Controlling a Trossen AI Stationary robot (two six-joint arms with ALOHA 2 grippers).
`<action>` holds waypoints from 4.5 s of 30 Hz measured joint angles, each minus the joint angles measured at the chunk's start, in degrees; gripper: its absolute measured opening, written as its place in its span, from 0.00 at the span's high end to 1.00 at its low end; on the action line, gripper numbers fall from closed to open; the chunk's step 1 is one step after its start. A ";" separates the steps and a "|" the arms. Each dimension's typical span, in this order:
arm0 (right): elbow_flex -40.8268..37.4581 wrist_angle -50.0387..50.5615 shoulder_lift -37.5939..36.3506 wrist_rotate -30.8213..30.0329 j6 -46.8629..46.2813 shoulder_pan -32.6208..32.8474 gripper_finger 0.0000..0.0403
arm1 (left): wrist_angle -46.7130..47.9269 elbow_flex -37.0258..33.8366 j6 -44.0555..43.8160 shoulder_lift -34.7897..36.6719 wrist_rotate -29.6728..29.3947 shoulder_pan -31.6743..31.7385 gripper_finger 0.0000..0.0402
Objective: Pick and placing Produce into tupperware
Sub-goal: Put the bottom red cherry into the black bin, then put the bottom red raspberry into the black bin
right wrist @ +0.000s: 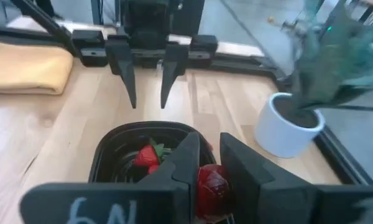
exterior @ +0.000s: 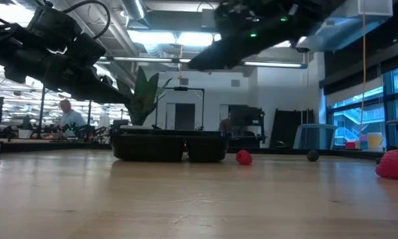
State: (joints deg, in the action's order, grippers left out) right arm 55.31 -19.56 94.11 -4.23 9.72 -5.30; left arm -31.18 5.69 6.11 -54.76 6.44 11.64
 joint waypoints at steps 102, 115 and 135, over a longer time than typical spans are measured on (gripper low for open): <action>-7.89 12.08 -13.21 -0.85 -2.50 -19.23 0.54 | 3.80 0.00 -1.42 0.07 -13.81 -0.02 0.63; -7.89 12.12 -13.21 -0.02 -5.71 -19.76 0.54 | 3.78 0.00 -1.44 0.07 -15.54 -0.04 0.63; -7.87 19.00 -13.19 3.66 -2.96 -15.86 0.54 | 3.72 0.00 -1.42 0.07 -15.56 -0.02 0.63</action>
State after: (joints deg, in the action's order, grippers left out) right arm 47.44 -0.56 80.93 -0.57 6.76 -21.16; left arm -27.46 5.69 4.69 -54.70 -9.13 11.62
